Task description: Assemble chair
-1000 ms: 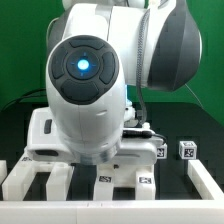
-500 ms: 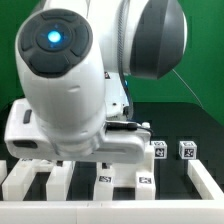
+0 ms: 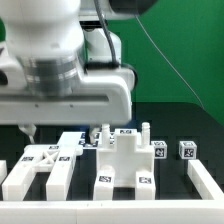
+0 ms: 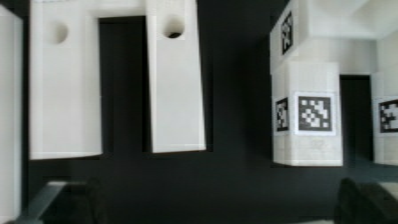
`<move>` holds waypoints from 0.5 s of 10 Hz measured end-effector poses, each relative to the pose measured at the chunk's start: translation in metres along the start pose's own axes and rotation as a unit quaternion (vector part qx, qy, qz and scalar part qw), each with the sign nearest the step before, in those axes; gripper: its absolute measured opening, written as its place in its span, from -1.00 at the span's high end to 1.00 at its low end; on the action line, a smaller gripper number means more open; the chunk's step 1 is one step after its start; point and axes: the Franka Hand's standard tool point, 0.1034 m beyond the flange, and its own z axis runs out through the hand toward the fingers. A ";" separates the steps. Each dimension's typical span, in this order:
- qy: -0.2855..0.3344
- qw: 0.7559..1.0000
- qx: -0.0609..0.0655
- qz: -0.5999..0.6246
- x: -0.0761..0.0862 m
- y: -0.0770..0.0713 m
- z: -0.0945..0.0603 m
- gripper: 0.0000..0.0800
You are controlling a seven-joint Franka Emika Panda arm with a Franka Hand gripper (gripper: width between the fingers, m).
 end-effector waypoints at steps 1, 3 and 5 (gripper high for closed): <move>0.022 1.000 0.005 -0.009 -0.016 0.005 -0.001 -0.62; 0.102 0.995 0.003 -0.012 -0.040 0.022 0.017 -0.62; 0.151 0.988 -0.008 -0.009 -0.052 0.031 0.041 -0.62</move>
Offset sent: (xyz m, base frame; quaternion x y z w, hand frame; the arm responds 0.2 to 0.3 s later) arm -0.0513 -0.0120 -0.0313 0.0127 0.2196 -0.0205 0.9753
